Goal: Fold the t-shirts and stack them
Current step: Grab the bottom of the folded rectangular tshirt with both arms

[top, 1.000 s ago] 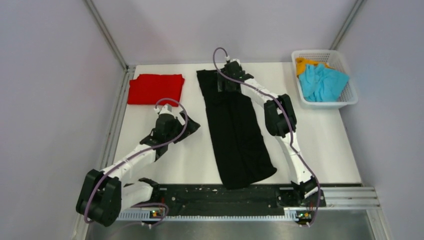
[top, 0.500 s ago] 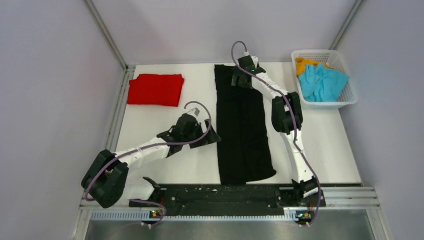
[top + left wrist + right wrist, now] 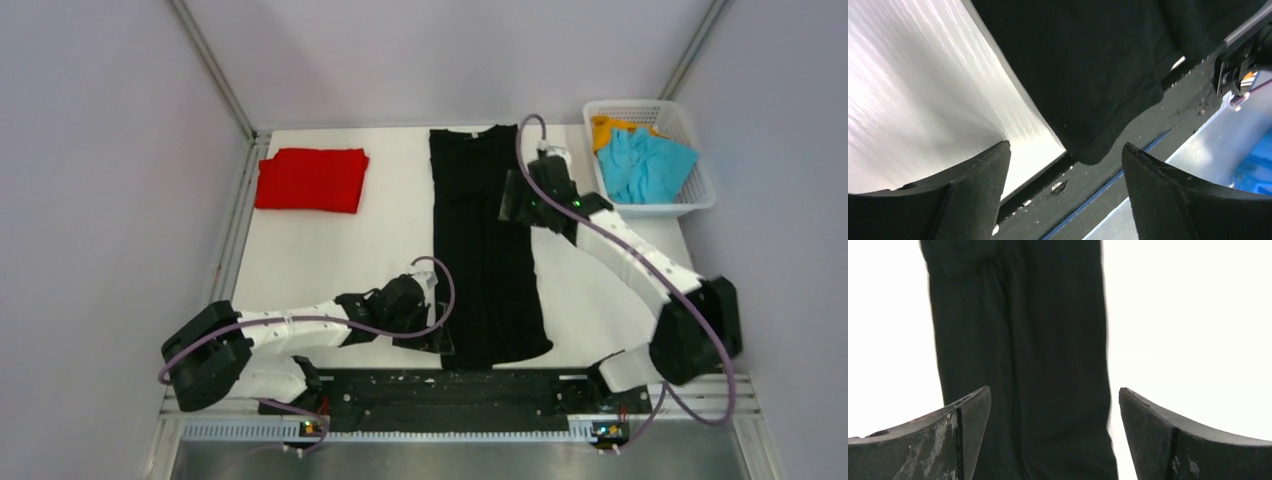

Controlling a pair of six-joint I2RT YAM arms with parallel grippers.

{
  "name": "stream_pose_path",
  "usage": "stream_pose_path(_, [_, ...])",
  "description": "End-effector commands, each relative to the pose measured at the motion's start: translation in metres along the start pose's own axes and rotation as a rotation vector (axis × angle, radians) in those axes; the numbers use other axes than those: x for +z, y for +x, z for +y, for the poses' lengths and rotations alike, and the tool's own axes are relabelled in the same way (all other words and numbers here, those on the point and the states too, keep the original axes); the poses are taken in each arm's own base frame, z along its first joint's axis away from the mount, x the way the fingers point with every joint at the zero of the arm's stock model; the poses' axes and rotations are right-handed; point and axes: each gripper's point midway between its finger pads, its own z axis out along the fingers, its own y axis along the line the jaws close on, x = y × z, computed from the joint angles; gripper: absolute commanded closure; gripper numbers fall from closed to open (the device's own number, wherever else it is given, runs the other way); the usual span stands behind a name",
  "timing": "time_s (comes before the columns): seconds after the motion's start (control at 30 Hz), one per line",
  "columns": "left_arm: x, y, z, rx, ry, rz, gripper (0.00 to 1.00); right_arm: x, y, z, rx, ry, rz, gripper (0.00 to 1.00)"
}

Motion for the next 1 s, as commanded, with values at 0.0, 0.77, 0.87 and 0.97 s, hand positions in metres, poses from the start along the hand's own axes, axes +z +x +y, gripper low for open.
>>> stream_pose_path(0.0, [-0.002, 0.017, -0.005, -0.001, 0.034, 0.006, 0.19, -0.031, 0.073, -0.028, 0.133, -0.024, 0.049, 0.04])
stream_pose_path(0.77, [0.027, 0.045, -0.015, 0.028, 0.050, 0.123, 0.97, -0.114, 0.257, -0.073, 0.216, -0.087, 0.541, 0.28])
stream_pose_path(0.87, [0.023, 0.045, -0.013, 0.026, 0.035, 0.118, 1.00, -0.108, 0.272, -0.076, 0.242, -0.077, 0.566, 0.36])
stream_pose_path(0.97, [0.020, 0.041, -0.015, 0.034, 0.041, 0.093, 1.00, -0.105, 0.283, -0.067, 0.270, -0.128, 0.602, 0.60])
